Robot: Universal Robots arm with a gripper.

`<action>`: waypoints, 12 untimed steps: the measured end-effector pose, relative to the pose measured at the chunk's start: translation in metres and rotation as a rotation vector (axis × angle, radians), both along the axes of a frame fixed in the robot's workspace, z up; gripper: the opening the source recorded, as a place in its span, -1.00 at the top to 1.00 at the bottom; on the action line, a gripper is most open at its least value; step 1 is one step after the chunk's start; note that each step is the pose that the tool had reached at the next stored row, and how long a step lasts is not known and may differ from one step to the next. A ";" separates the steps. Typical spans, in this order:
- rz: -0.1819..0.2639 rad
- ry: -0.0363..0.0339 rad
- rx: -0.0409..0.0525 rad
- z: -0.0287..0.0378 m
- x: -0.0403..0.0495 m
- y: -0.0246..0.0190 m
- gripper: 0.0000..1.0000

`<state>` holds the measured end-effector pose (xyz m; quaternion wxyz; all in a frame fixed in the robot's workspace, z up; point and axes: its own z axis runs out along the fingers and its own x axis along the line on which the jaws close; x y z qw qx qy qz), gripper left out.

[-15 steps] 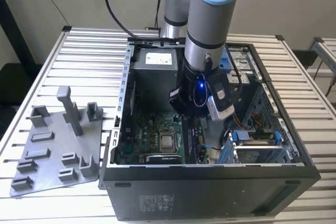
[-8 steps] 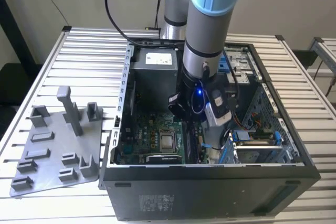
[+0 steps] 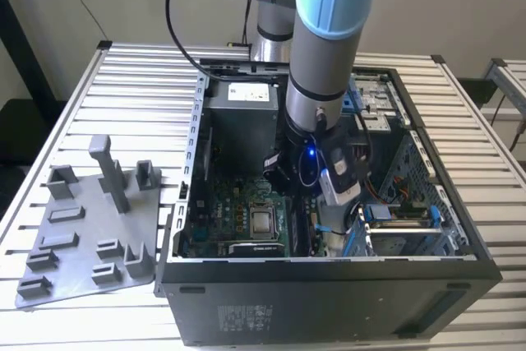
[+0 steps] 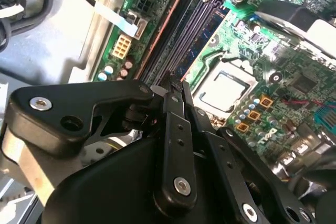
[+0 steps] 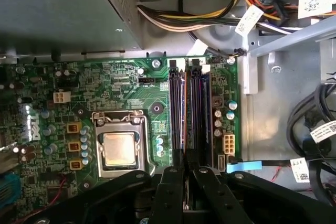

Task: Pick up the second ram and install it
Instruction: 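Insert the second ram into the second slot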

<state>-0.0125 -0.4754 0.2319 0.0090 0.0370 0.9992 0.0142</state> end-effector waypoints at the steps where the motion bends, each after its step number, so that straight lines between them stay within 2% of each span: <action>1: 0.000 0.0000 0.0000 -0.0012 0.0000 0.0000 0.73; 12: 0.009 0.0001 -0.0002 -0.0055 -0.0005 0.0001 0.73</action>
